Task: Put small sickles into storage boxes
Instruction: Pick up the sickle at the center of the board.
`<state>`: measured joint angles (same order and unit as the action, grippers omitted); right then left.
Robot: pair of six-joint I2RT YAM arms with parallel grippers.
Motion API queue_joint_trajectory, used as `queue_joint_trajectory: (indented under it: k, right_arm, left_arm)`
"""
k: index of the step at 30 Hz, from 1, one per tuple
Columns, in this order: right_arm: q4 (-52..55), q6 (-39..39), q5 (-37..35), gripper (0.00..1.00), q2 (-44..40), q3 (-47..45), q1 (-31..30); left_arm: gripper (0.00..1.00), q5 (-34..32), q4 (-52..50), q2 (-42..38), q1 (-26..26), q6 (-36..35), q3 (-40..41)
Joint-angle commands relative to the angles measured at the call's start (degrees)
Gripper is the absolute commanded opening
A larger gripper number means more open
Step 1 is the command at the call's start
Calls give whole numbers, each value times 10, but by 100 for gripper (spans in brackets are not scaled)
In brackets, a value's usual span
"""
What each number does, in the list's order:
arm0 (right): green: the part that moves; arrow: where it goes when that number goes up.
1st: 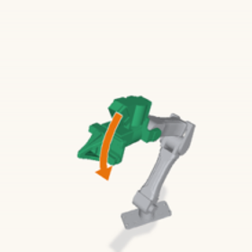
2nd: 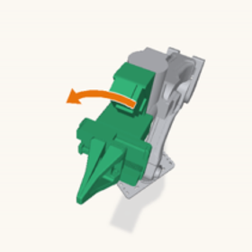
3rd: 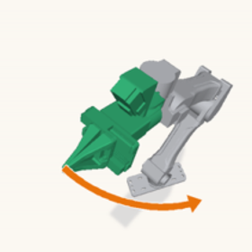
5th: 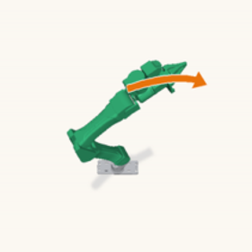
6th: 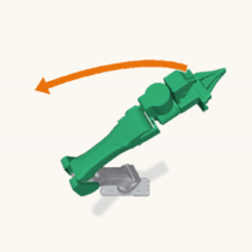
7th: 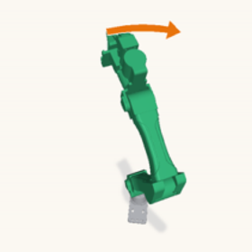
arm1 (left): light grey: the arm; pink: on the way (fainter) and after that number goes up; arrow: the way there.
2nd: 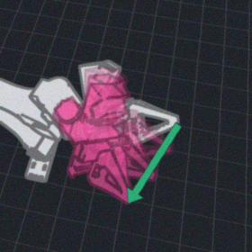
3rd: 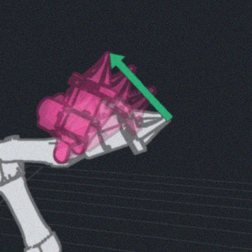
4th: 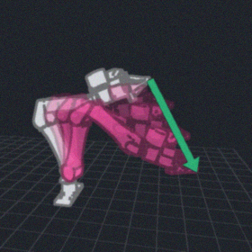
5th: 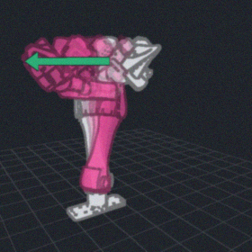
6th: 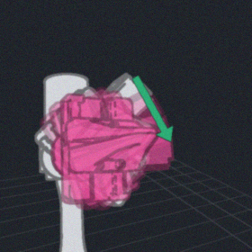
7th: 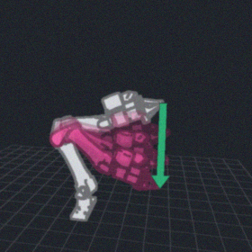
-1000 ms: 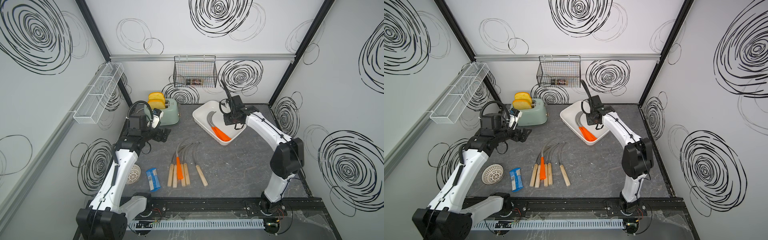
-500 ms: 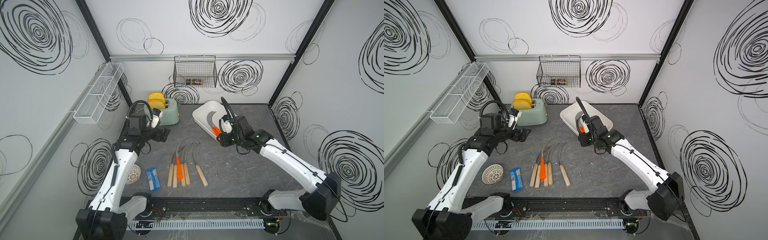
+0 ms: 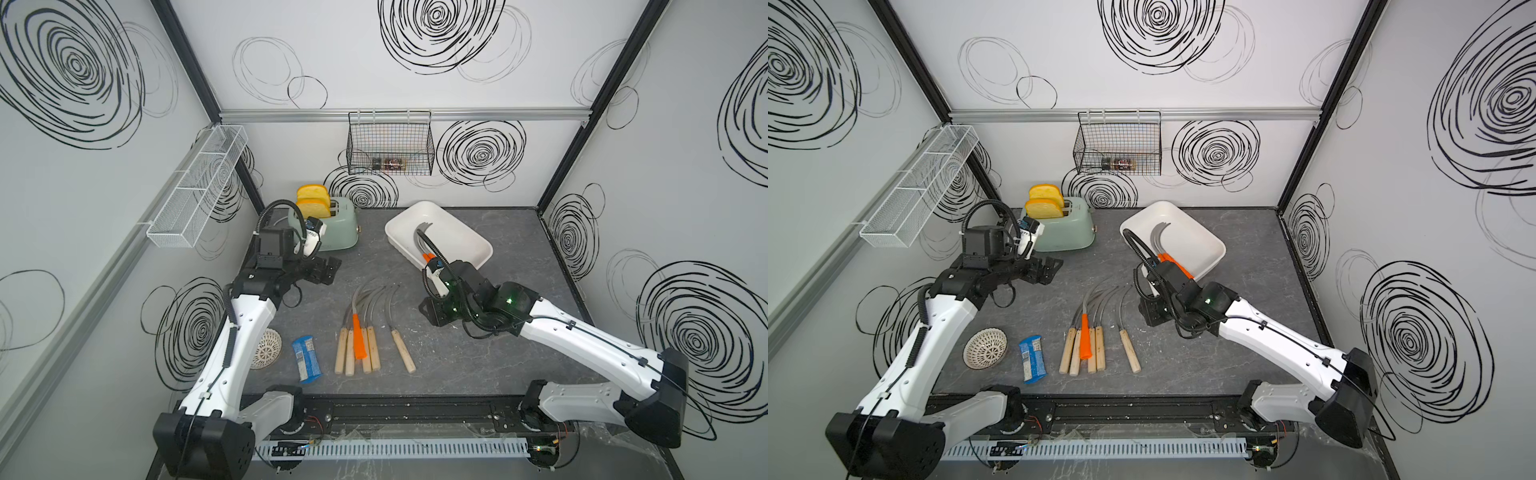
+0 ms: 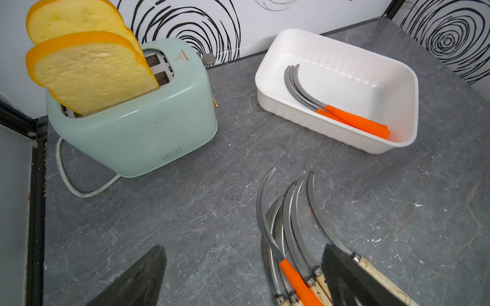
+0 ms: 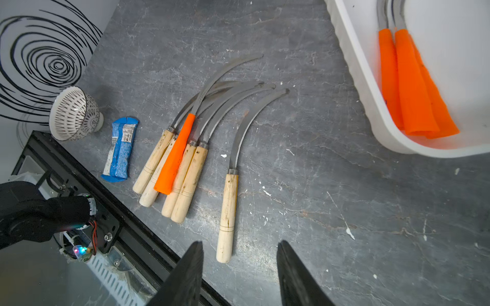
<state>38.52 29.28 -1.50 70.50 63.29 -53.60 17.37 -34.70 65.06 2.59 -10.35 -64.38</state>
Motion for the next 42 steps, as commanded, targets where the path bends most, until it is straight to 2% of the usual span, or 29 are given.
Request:
queue_joint_trajectory:
  k: [1,6,17,26,34,39,42]
  right_arm:
    - [1,26,-1,47,-13,-17,-11]
    - [-35,13,12,47,3,-28,-21]
    - [-39,-26,55,46,112,8,-30]
    - [-66,-36,69,46,170,5,-47]
    - [-36,-42,63,45,212,57,-51]
    - [-65,-54,48,47,219,101,-44]
    - [-29,-45,42,46,257,144,-41]
  left_arm:
    - [96,14,7,-9,1,11,2]
    - [96,6,3,-6,1,12,-14]
    - [96,-46,2,-6,5,-13,-18]
    - [96,-82,-17,-30,14,-73,-25]
    - [96,-48,-18,-15,21,-40,-32]
    - [96,-42,-52,30,36,-10,-91]
    - [96,-42,-41,41,36,-9,-97]
